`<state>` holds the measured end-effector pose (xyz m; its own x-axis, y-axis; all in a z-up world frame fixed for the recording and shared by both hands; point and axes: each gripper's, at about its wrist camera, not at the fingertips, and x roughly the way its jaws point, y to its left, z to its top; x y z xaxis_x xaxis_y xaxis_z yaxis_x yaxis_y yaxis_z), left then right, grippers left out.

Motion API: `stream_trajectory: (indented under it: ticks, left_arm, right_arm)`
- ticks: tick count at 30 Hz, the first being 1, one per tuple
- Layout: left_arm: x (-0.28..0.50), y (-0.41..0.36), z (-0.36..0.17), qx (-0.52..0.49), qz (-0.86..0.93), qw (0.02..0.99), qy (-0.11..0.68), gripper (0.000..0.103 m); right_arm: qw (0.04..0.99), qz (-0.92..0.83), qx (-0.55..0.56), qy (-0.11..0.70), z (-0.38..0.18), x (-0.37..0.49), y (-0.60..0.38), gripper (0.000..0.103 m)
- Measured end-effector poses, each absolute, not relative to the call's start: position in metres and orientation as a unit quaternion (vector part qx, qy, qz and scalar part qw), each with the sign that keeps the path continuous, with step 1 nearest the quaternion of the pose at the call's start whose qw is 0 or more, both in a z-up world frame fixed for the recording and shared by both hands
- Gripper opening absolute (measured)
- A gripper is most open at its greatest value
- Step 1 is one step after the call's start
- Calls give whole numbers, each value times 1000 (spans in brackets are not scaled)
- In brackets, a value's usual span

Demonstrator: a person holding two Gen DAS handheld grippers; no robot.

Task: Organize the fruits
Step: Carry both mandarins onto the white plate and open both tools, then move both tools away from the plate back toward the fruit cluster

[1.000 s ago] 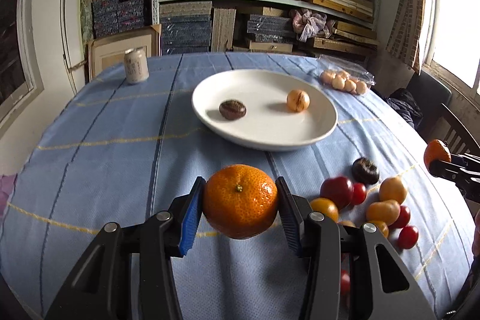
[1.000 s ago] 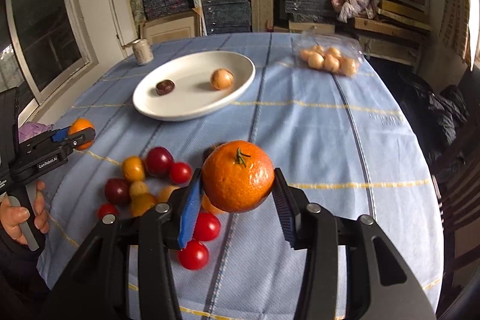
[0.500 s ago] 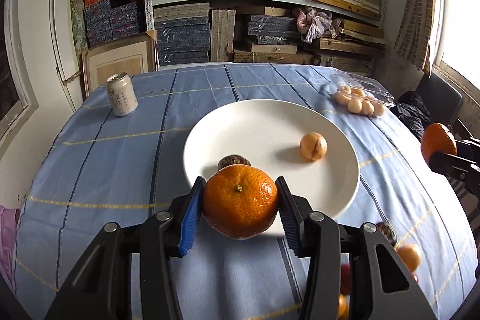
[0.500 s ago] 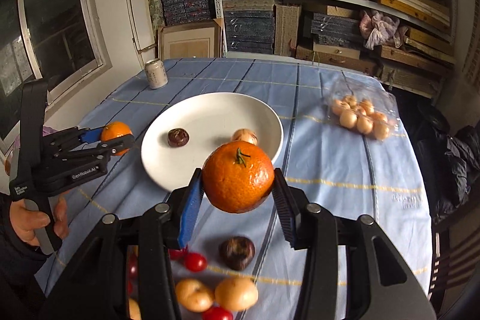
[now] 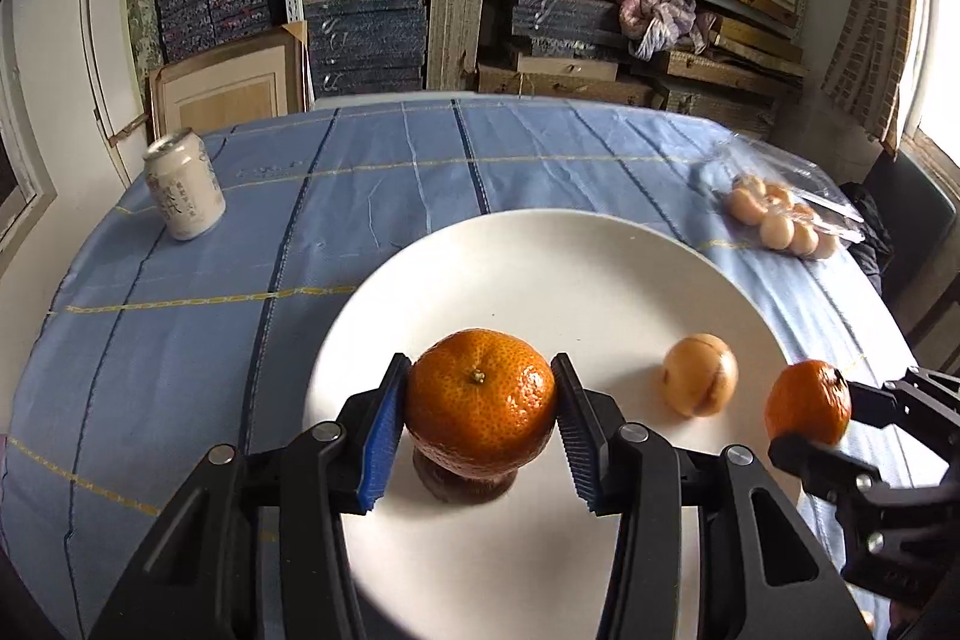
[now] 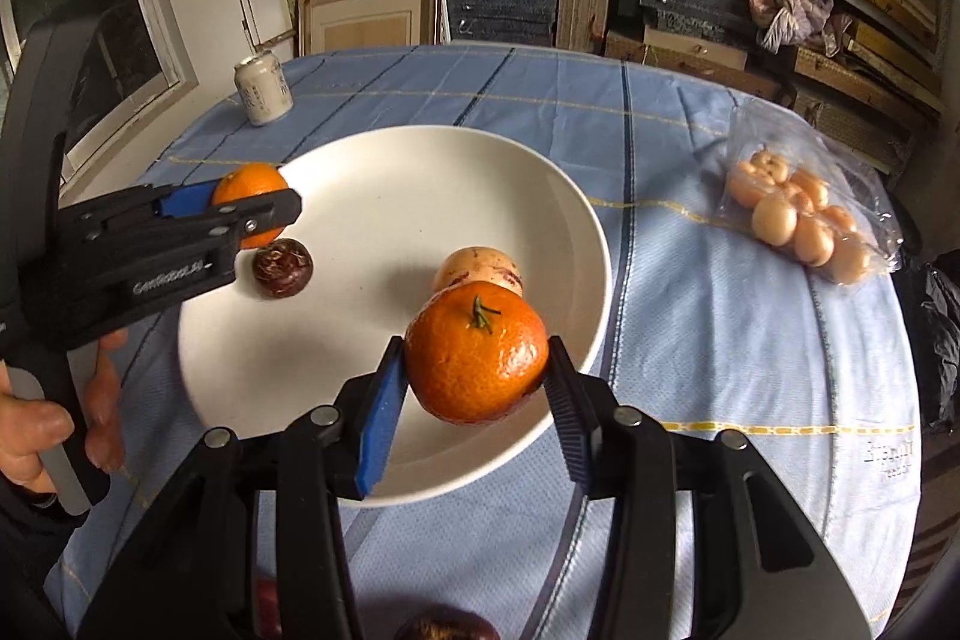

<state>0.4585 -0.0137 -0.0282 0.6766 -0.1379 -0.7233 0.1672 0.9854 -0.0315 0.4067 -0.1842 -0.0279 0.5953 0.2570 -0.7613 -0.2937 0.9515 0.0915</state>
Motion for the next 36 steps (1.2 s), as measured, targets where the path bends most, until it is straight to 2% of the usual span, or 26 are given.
stream_trajectory:
  ticks: [8,11,17,19,21,22,26,29,34,36]
  left_arm:
    - [475,-14,-40,34,-65,913,402,50]
    - [472,-14,-34,38,-60,918,389,65]
    - [452,-8,-16,23,-65,926,371,67]
    - [436,-4,-10,20,-71,927,368,68]
    - [415,-2,-5,22,-78,928,363,71]
    - [403,0,-3,25,-80,930,359,74]
    - [352,0,-1,40,-96,929,355,77]
    - [304,1,-7,44,-116,926,358,92]
    - [228,-9,-27,56,-150,914,373,93]
    - [203,-16,-38,63,-163,907,382,93]
  right_arm:
    - [884,162,-36,436,-42,419,-171,47]
    - [893,154,-46,420,-36,416,-169,51]
    - [901,149,-44,404,-21,399,-176,51]
    - [906,146,-43,395,-13,386,-183,58]
    - [913,140,-44,380,-4,368,-190,77]
    - [917,140,-43,372,1,357,-194,80]
    - [924,135,-31,356,12,308,-217,84]
    - [924,131,-14,360,7,268,-233,87]
    - [923,128,-9,362,-19,205,-244,88]
    - [926,120,-8,358,-28,184,-245,94]
